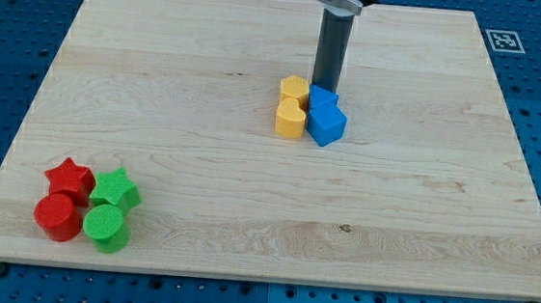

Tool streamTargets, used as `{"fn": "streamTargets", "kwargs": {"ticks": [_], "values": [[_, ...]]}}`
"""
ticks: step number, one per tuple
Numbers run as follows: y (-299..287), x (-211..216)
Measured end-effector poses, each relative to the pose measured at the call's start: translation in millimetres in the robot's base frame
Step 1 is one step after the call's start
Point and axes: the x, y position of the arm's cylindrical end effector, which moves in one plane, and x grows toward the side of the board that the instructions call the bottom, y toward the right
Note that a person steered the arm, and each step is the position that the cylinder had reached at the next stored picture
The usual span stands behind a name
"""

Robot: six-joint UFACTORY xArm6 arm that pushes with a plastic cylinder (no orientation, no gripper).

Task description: Move your arm towards the bottom right side of the board

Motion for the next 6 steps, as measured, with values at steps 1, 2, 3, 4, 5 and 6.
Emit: {"fn": "streamTargets", "kwargs": {"ticks": [1, 2, 3, 4, 5, 6], "values": [[2.5, -0.8], [51.5, -4.4], [56.8, -4.4], [56.8, -4.3], [89.0, 3.0], [137.9, 14.6]]}}
